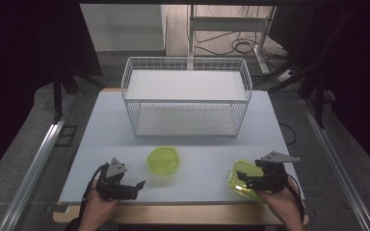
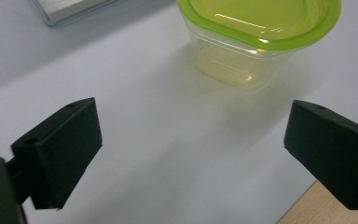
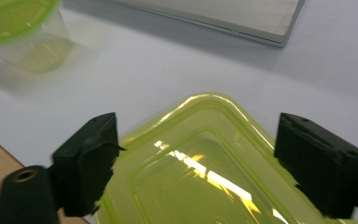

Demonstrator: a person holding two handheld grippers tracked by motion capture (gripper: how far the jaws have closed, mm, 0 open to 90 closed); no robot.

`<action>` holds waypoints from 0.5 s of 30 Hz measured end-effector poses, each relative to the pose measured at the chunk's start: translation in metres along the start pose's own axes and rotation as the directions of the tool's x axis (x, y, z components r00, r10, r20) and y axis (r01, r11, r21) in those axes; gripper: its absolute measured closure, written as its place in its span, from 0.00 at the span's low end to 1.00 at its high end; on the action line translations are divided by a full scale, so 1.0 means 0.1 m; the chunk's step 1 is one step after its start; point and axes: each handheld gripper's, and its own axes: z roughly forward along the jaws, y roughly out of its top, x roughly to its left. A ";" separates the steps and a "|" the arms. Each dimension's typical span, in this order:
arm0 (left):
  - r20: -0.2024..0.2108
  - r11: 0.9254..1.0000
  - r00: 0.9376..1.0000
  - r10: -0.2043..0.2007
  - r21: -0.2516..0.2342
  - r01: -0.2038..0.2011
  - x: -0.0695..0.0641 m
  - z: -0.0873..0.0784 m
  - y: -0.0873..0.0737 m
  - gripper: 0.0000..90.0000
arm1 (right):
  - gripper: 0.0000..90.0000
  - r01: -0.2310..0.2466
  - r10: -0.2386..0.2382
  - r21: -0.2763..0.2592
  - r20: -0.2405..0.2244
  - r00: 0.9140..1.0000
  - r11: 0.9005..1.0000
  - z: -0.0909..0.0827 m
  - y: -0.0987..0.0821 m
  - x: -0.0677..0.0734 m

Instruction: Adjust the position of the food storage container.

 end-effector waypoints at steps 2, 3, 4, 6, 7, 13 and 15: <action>0.019 1.000 1.000 0.000 -0.015 0.000 0.00 -0.01 0.00 0.03 | 0.22 0.009 -0.009 0.002 0.004 1.000 1.000 0.01 -0.01 0.01; 0.038 1.000 0.999 -0.004 -0.027 0.005 0.00 -0.02 0.00 0.04 | 0.25 0.005 -0.005 0.004 -0.004 1.000 1.000 0.01 -0.01 0.01; 0.054 0.999 0.999 -0.007 -0.034 0.009 0.00 -0.02 0.00 0.05 | 0.31 0.011 -0.011 0.001 -0.012 1.000 1.000 0.01 -0.02 0.02; 0.061 0.999 0.998 0.004 -0.046 -0.001 -0.01 -0.03 0.01 0.08 | 0.33 0.031 -0.031 0.002 -0.010 0.999 1.000 0.02 -0.02 0.04; 0.063 0.999 0.998 0.011 -0.049 -0.008 -0.01 -0.03 0.01 0.08 | 0.33 0.031 -0.031 0.002 -0.010 0.999 1.000 0.02 -0.02 0.04; 0.066 0.999 0.997 0.038 -0.040 -0.035 -0.03 -0.02 0.01 0.17 | 0.35 0.042 -0.042 0.008 -0.011 0.999 0.999 0.05 -0.05 0.02; 0.061 0.998 0.997 0.054 -0.036 -0.052 -0.05 -0.03 0.02 0.23 | 0.34 0.043 -0.043 0.000 -0.007 0.999 0.999 0.04 -0.07 0.01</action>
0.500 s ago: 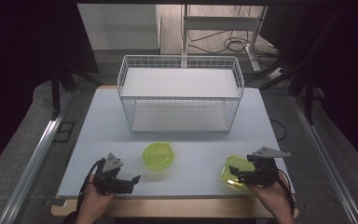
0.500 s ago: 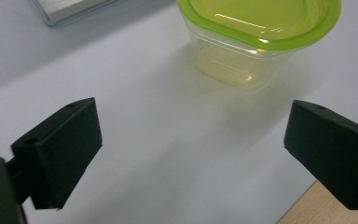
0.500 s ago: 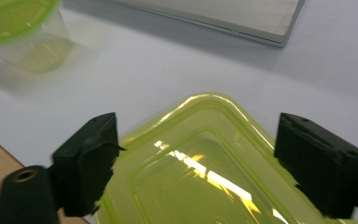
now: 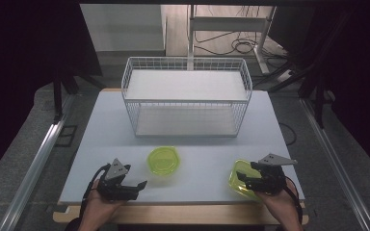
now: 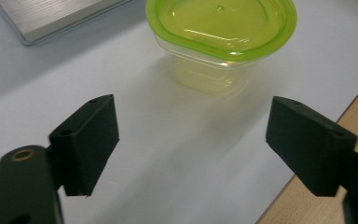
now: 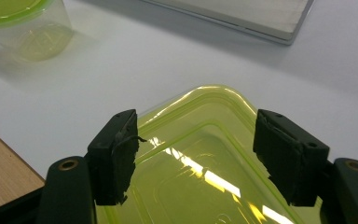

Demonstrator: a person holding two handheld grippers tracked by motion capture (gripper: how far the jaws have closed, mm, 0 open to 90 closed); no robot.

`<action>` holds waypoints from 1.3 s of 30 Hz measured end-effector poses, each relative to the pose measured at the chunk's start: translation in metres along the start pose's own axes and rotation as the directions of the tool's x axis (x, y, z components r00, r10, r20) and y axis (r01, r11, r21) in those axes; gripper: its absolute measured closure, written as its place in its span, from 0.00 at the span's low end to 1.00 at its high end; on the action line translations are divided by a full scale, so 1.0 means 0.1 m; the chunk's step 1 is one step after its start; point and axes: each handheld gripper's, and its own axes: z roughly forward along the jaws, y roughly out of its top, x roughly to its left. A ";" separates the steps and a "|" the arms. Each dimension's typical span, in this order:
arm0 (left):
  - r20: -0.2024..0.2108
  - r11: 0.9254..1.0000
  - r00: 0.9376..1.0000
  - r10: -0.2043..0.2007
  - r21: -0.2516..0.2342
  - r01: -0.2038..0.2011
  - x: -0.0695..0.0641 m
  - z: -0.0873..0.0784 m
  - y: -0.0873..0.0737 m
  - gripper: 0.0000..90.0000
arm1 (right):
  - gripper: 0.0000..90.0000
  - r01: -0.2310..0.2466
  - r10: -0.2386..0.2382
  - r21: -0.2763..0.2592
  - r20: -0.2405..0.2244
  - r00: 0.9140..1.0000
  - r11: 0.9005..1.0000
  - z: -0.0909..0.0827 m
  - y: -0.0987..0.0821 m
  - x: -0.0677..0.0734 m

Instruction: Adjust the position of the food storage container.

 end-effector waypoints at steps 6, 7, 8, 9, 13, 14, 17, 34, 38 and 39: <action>0.053 0.999 0.998 0.017 -0.037 -0.015 -0.06 -0.07 0.06 0.47 | 0.33 0.004 -0.004 -0.007 0.004 1.000 1.000 -0.02 -0.02 -0.02; 0.073 0.999 0.997 0.018 -0.041 -0.015 -0.07 -0.07 0.07 0.47 | 0.33 0.004 -0.004 -0.007 0.004 1.000 1.000 -0.02 -0.02 -0.02; 0.105 0.999 0.994 0.021 -0.049 -0.016 -0.11 -0.07 0.11 0.52 | 0.33 0.012 -0.012 -0.004 0.003 1.000 1.000 -0.02 -0.02 -0.02; 0.113 0.999 0.993 0.022 -0.049 -0.016 -0.13 -0.07 0.14 0.56 | 0.33 0.016 -0.016 -0.004 0.003 1.000 1.000 -0.02 -0.02 -0.01; 0.163 0.998 0.986 0.045 -0.058 -0.036 -0.24 -0.02 0.24 0.68 | 0.33 0.021 -0.021 -0.007 0.000 1.000 1.000 -0.02 -0.01 0.00; 0.163 0.998 0.986 0.045 -0.058 -0.036 -0.24 -0.02 0.24 0.70 | 0.33 0.021 -0.021 -0.007 0.000 1.000 1.000 -0.02 -0.01 0.00; 0.181 0.996 0.980 0.080 -0.044 -0.073 -0.32 0.06 0.34 0.78 | 0.32 0.013 -0.013 -0.019 -0.008 1.000 1.000 -0.03 -0.01 0.01; 0.212 0.995 0.972 0.100 -0.034 -0.095 -0.45 0.40 0.72 1.00 | 0.32 0.022 -0.022 -0.018 -0.016 1.000 1.000 -0.05 -0.03 0.02; 0.198 0.994 0.974 0.109 -0.022 -0.106 -0.48 0.52 0.83 1.00 | 0.32 0.029 -0.029 -0.013 -0.016 0.999 0.999 -0.04 -0.03 0.02; 0.194 0.994 0.975 0.109 -0.018 -0.107 -0.49 0.56 0.86 1.00 | 0.32 0.032 -0.032 -0.012 -0.015 0.999 0.999 -0.04 -0.03 0.02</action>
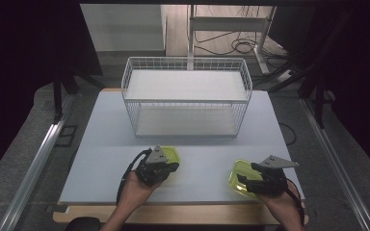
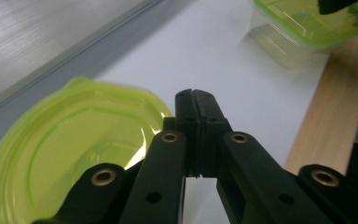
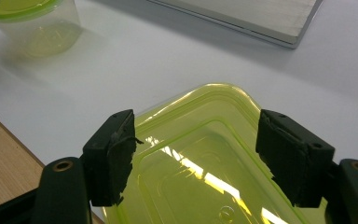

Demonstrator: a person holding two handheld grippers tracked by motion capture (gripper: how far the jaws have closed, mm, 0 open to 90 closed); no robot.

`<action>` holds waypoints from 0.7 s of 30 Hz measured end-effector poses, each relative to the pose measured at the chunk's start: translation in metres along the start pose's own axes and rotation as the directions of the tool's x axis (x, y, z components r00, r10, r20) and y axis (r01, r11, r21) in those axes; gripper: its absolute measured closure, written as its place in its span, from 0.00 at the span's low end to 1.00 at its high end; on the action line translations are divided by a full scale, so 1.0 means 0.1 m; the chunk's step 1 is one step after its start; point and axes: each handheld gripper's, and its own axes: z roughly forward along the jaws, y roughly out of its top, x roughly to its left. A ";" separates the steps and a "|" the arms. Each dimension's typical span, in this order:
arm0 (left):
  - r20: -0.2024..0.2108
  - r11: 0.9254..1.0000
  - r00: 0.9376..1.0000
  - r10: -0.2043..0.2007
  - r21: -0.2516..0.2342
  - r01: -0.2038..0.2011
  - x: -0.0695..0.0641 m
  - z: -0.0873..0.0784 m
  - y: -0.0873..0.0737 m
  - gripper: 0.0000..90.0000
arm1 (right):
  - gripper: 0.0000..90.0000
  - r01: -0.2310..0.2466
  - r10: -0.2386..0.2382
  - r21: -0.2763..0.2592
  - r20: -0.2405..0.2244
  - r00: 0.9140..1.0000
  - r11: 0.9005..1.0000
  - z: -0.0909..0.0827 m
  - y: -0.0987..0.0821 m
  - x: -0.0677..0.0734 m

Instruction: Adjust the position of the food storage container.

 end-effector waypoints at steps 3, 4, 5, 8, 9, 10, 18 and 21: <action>-0.007 1.000 1.000 0.006 0.016 -0.006 0.01 0.10 0.08 1.00 | 0.32 0.003 -0.003 0.001 0.000 1.000 1.000 0.00 0.00 0.00; -0.006 0.999 1.000 0.007 0.033 -0.007 0.02 0.17 0.12 1.00 | 0.32 0.007 -0.007 0.002 0.001 1.000 1.000 -0.01 0.00 0.00; -0.006 0.999 1.000 0.007 0.033 -0.007 0.02 0.17 0.12 1.00 | 0.32 0.007 -0.007 0.002 0.001 1.000 1.000 -0.01 0.00 0.00; -0.015 0.998 1.000 0.017 0.065 -0.016 0.02 0.28 0.15 1.00 | 0.32 0.012 -0.012 0.007 0.000 1.000 1.000 0.00 0.00 0.00; -0.022 0.997 1.000 0.016 0.071 -0.014 0.02 0.30 0.16 1.00 | 0.32 0.012 -0.012 0.007 0.000 1.000 1.000 0.00 0.00 0.00; -0.033 0.997 0.999 0.012 0.072 -0.009 0.03 0.32 0.17 1.00 | 0.32 0.013 -0.013 0.008 0.000 1.000 1.000 0.00 0.00 0.00; -0.074 0.996 0.997 -0.014 0.086 0.020 0.12 0.43 0.28 1.00 | 0.32 0.021 -0.021 0.017 0.000 1.000 1.000 0.02 0.00 0.01; -0.079 0.993 0.997 -0.022 0.110 0.031 0.13 0.48 0.26 1.00 | 0.32 0.027 -0.027 0.018 0.000 1.000 0.999 0.01 -0.01 0.02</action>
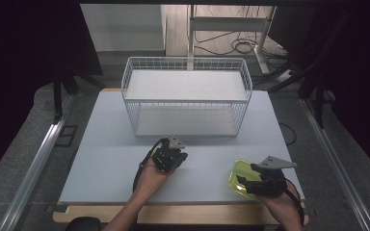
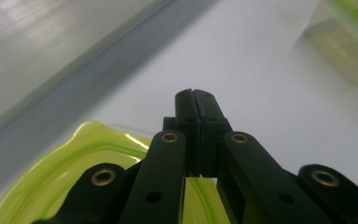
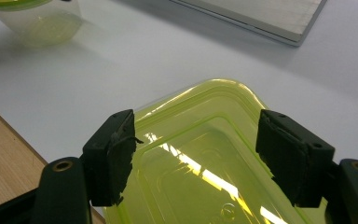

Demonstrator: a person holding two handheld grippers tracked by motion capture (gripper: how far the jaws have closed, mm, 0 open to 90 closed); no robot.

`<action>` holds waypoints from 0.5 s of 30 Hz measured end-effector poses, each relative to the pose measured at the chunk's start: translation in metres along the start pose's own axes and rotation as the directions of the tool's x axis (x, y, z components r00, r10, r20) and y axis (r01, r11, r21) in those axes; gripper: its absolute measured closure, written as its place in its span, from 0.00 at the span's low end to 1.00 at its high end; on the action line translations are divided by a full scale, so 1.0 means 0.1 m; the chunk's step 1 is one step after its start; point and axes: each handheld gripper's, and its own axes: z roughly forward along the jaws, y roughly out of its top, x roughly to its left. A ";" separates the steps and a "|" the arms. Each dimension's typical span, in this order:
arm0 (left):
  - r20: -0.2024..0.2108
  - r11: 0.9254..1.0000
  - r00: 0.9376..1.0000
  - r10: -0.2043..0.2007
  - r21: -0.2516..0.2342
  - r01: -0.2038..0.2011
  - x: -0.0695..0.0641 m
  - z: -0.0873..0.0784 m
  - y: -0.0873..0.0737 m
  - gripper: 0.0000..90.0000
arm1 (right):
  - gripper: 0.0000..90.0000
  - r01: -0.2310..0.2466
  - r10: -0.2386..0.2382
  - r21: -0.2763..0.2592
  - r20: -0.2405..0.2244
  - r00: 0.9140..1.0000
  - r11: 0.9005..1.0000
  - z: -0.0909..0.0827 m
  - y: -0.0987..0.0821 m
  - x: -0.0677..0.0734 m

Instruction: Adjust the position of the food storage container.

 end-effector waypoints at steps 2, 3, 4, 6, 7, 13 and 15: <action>0.002 1.000 1.000 -0.010 0.005 0.010 0.00 0.00 0.00 1.00 | 0.32 -0.001 0.001 0.000 0.000 1.000 1.000 0.00 0.00 0.00; -0.017 1.000 1.000 0.004 0.023 -0.004 -0.01 -0.02 0.00 1.00 | 0.32 0.000 0.000 0.000 0.002 1.000 1.000 0.00 0.00 -0.01; -0.017 1.000 1.000 0.004 0.023 -0.004 -0.01 -0.02 0.00 1.00 | 0.32 0.000 0.000 0.000 0.002 1.000 1.000 0.00 0.00 -0.01; -0.005 1.000 1.000 -0.006 0.023 0.006 0.01 -0.04 -0.03 1.00 | 0.32 0.003 -0.003 0.001 0.002 1.000 1.000 0.00 0.00 0.00; 0.005 0.999 1.000 -0.019 0.027 0.019 0.05 -0.06 -0.07 1.00 | 0.32 0.002 -0.002 0.000 0.001 1.000 1.000 -0.01 0.00 0.00; -0.013 0.997 0.998 -0.063 0.033 0.063 0.17 -0.13 -0.25 1.00 | 0.32 0.002 -0.002 0.000 0.002 1.000 1.000 0.00 0.00 0.00; -0.049 0.997 0.998 -0.051 0.050 0.053 0.19 -0.18 -0.28 1.00 | 0.32 0.003 -0.003 0.002 0.003 1.000 1.000 0.00 0.00 0.00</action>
